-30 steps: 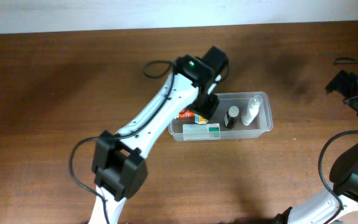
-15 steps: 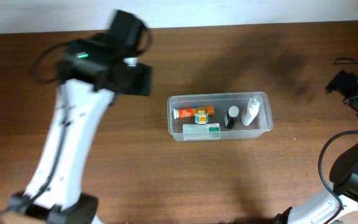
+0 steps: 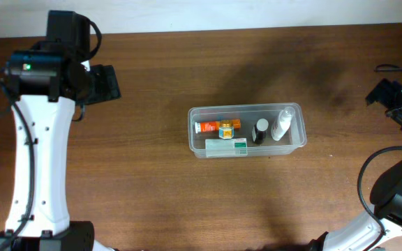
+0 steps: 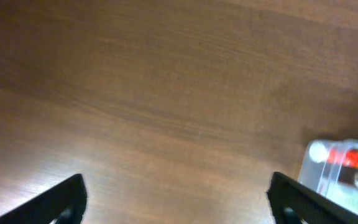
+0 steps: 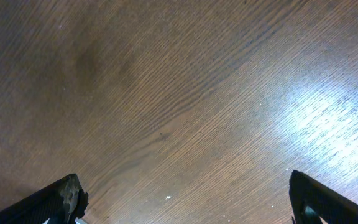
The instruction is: Pack container
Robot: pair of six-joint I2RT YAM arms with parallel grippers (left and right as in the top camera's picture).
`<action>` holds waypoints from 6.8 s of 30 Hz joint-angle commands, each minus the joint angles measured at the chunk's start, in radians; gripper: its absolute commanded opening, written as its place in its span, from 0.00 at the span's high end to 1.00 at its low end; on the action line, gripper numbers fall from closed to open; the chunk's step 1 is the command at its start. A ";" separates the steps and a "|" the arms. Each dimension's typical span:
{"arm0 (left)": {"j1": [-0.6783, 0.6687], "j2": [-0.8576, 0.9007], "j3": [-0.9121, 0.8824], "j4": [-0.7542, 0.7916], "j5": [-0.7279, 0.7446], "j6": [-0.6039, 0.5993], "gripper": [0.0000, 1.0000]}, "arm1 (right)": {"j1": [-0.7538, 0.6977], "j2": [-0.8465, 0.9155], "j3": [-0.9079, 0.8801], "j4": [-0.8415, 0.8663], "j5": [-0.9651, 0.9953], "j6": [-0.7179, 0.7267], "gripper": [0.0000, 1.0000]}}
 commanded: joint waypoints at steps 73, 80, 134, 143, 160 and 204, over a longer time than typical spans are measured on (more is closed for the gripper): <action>0.012 -0.002 -0.133 0.069 0.012 -0.056 0.01 | 0.567 -1.816 -1.424 0.948 0.260 -0.154 0.02; 0.012 -0.002 -0.133 0.069 0.012 -0.056 0.01 | 0.567 -1.925 -1.585 1.090 0.222 -0.154 0.02; 0.013 -0.004 -0.133 0.068 0.011 -0.056 0.01 | 0.567 -1.924 -1.763 1.113 0.051 -0.300 0.02; -0.034 -0.291 -0.487 0.484 0.005 0.125 0.01 | 0.567 -1.924 -1.763 1.113 0.051 -0.300 0.02; -0.070 -1.130 -1.792 1.771 0.115 0.429 0.01 | 0.567 -1.924 -1.763 1.113 0.051 -0.300 0.02; 0.098 -1.704 -2.044 1.415 0.193 0.428 0.01 | 0.567 -1.924 -1.763 1.113 0.051 -0.300 0.02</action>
